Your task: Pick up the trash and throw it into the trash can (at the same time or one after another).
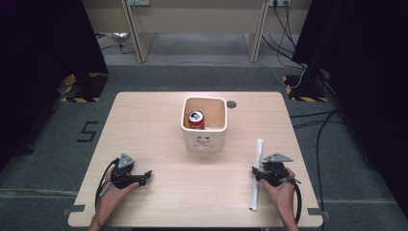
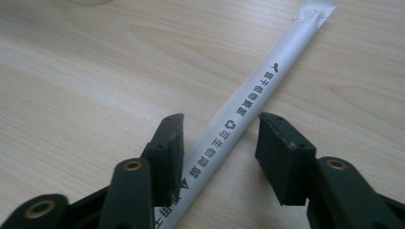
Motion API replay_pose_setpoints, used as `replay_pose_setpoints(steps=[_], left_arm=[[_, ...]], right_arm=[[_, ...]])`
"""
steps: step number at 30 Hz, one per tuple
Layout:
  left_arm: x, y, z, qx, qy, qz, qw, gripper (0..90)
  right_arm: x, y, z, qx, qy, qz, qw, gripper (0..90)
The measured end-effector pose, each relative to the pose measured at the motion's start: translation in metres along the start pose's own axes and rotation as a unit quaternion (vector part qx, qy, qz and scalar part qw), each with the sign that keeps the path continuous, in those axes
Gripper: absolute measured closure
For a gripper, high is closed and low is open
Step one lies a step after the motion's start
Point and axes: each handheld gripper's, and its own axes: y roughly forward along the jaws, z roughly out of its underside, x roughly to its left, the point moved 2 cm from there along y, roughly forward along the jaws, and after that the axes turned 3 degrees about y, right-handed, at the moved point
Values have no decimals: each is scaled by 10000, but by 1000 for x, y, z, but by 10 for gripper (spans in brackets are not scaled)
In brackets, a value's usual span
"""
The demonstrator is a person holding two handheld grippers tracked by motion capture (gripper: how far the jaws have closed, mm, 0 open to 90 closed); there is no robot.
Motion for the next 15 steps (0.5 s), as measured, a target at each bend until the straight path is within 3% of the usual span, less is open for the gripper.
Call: replay_pose_setpoints(steps=[7, 15], left_arm=[[0, 0, 0, -4, -4, -1, 10000, 140], [0, 0, 0, -3, -3, 1, 10000, 140]], right_arm=[[-2, 0, 3, -162, -83, -53, 9998, 761], [-7, 2, 0, -187, -151, -72, 9997, 794]])
